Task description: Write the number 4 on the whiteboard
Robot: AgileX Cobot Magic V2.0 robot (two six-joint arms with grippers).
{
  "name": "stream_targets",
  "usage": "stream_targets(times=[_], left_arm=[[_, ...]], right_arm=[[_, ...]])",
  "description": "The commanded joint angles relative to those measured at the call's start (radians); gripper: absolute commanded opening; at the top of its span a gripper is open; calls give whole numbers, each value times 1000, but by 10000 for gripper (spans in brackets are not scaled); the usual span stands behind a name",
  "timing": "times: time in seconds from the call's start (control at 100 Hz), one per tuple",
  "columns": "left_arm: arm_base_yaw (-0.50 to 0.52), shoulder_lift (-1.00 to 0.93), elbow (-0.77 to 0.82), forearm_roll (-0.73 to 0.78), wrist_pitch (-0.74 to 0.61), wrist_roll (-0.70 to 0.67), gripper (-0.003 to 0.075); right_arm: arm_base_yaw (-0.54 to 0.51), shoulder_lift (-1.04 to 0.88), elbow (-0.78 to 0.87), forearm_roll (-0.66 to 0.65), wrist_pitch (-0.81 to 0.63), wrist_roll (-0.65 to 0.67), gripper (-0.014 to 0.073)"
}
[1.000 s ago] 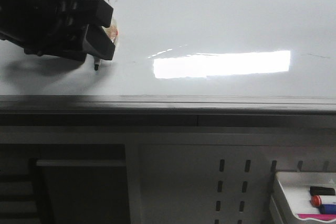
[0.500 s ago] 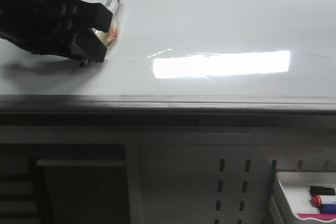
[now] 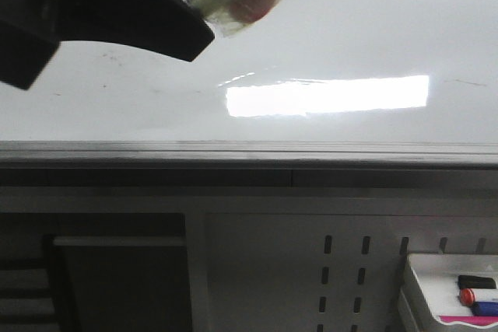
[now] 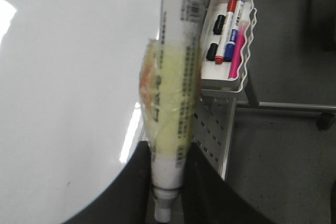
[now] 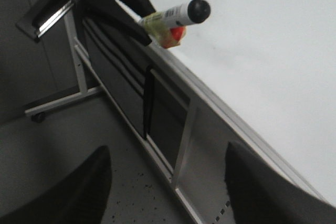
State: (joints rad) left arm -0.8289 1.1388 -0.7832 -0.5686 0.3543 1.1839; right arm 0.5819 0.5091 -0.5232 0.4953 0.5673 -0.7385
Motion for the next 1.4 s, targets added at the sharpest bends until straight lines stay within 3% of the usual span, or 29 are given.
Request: stream_targets(times=[0.0,0.18,0.43,0.75,1.22,1.39], left_arm=[[-30,-42,-29,-13,-16,41,-20],[-74,-67,-29,-13,54,144,-20],[-95,-70,-29,-13,56,147,-20],[-95,-70,-29,-15,56,147,-20],[-95,-70,-29,-15,56,147,-20],[-95,-70,-29,-15,56,147,-20]], right_arm=[[33,59,-36,34,-94,-33,419],[127,157,-102,40,-161,-33,419],[239,271,-186,40,-173,-33,419],[262,364,-186,97,-288,-33,418],[318,476,-226,149,-294,-33,418],[319,488,-226,155,-296,-33,359]])
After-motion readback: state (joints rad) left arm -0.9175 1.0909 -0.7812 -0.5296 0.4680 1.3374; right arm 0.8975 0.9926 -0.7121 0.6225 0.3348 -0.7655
